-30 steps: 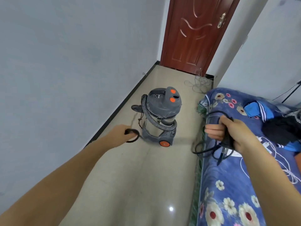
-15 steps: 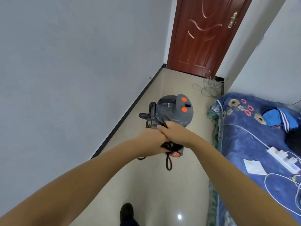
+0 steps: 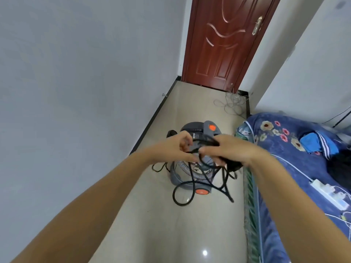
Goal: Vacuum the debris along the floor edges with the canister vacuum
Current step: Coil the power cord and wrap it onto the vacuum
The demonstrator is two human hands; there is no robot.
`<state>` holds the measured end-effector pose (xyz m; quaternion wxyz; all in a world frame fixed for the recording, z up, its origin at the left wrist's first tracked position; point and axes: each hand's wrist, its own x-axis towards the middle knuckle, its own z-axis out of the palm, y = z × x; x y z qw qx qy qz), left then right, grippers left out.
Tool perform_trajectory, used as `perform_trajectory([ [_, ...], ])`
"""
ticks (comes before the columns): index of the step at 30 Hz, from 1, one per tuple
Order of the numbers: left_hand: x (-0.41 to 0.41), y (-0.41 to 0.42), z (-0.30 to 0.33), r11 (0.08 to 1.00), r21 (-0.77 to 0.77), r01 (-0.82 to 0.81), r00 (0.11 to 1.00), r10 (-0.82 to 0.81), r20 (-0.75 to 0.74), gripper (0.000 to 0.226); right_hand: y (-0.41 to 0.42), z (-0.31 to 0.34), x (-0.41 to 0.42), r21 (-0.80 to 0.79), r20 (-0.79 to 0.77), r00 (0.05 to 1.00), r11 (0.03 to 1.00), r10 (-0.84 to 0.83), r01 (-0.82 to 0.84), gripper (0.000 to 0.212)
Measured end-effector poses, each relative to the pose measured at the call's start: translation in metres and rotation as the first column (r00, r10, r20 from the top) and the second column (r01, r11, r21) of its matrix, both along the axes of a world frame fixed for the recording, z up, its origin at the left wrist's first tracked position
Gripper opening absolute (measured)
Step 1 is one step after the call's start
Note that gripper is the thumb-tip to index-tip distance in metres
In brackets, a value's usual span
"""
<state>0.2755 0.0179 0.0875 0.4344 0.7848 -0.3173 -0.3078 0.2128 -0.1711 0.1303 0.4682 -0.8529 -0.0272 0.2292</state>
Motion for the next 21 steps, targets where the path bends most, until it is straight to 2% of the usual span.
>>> perform_trajectory([
  [1, 0.01, 0.004, -0.001, 1.0, -0.024, 0.005, 0.998, -0.007, -0.062, 0.025, -0.014, 0.005, 0.004, 0.143, -0.001, 0.998, 0.987, -0.069, 0.069, 0.036],
  [3, 0.025, 0.003, -0.008, 0.984, -0.155, -0.085, 0.989, 0.064, -0.131, 0.01, -0.042, 0.012, 0.014, 0.407, -0.01, 0.972, 0.887, -0.235, 0.219, 0.033],
  [5, 0.039, -0.012, -0.013, 0.947, -0.263, -0.186, 0.979, 0.155, -0.133, 0.013, -0.065, 0.014, 0.024, 0.529, -0.042, 0.941, 0.792, -0.335, 0.305, 0.025],
  [6, 0.047, -0.024, -0.016, 0.945, -0.259, -0.2, 0.979, 0.185, -0.081, 0.015, -0.075, 0.013, 0.03, 0.559, -0.064, 0.934, 0.763, -0.351, 0.325, 0.026],
  [8, 0.064, -0.052, -0.023, 0.959, -0.209, -0.191, 0.969, 0.219, 0.119, 0.017, -0.095, 0.009, 0.043, 0.562, -0.088, 0.934, 0.757, -0.346, 0.334, 0.032],
  [11, 0.101, -0.083, -0.04, 0.954, -0.135, -0.267, 0.874, 0.299, 0.383, 0.02, -0.132, 0.005, 0.06, 0.539, -0.09, 0.954, 0.791, -0.287, 0.289, 0.031],
  [12, 0.115, -0.085, -0.05, 0.932, -0.106, -0.348, 0.847, 0.361, 0.39, 0.024, -0.147, 0.006, 0.066, 0.571, -0.075, 0.958, 0.776, -0.276, 0.268, 0.031],
  [15, 0.154, -0.07, -0.087, 0.812, 0.026, -0.583, 0.809, 0.577, 0.112, 0.022, -0.198, 0.017, 0.091, 0.667, -0.074, 0.924, 0.67, -0.375, 0.325, 0.031],
  [17, 0.164, -0.061, -0.109, 0.814, 0.153, -0.56, 0.828, 0.556, 0.074, 0.02, -0.221, 0.016, 0.116, 0.717, -0.175, 0.841, 0.519, -0.513, 0.466, 0.026],
  [19, 0.166, -0.067, -0.122, 0.867, 0.224, -0.444, 0.896, 0.432, 0.105, 0.018, -0.233, 0.0, 0.153, 0.672, -0.256, 0.639, 0.342, -0.725, 0.657, 0.026],
  [20, 0.163, -0.074, -0.123, 0.895, 0.272, -0.355, 0.934, 0.328, 0.139, 0.019, -0.233, -0.01, 0.171, 0.587, -0.216, 0.534, 0.328, -0.817, 0.74, 0.027],
  [21, 0.161, -0.083, -0.125, 0.908, 0.346, -0.236, 0.965, 0.177, 0.195, 0.021, -0.231, -0.022, 0.187, 0.447, -0.096, 0.466, 0.38, -0.88, 0.81, 0.03],
])
